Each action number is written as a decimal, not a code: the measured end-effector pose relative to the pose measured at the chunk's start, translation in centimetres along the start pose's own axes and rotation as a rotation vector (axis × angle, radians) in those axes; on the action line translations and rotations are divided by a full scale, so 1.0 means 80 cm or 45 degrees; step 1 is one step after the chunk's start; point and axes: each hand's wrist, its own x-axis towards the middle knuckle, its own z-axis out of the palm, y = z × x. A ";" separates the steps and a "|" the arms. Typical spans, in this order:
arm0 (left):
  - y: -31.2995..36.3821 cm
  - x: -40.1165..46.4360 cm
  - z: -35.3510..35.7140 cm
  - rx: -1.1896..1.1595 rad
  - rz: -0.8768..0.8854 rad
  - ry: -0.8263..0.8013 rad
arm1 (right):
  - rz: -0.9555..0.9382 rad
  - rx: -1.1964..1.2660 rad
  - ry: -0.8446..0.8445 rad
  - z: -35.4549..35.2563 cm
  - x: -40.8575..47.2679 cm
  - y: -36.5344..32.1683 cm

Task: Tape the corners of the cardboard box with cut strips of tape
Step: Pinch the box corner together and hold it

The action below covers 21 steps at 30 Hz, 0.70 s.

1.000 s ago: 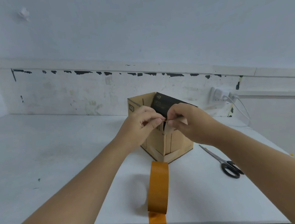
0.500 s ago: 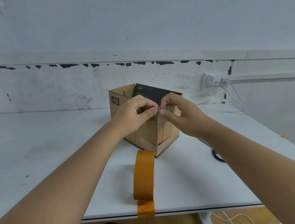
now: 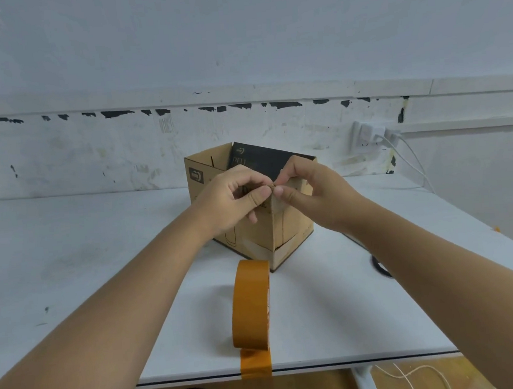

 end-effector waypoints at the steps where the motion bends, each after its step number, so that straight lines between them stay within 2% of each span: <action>1: 0.000 0.001 0.000 0.005 -0.003 0.008 | 0.002 0.003 0.012 0.002 0.001 0.000; 5: 0.000 0.006 0.001 0.037 -0.032 0.009 | 0.014 0.007 0.066 0.006 0.000 0.001; 10: -0.004 0.003 -0.005 -0.090 -0.031 -0.104 | 0.002 0.019 0.002 0.001 -0.002 0.000; 14: -0.005 0.006 0.000 0.012 -0.069 -0.055 | -0.012 0.010 0.024 0.005 -0.003 0.000; 21: -0.008 0.006 -0.007 0.150 -0.061 -0.110 | -0.035 -0.093 0.028 0.009 -0.007 0.008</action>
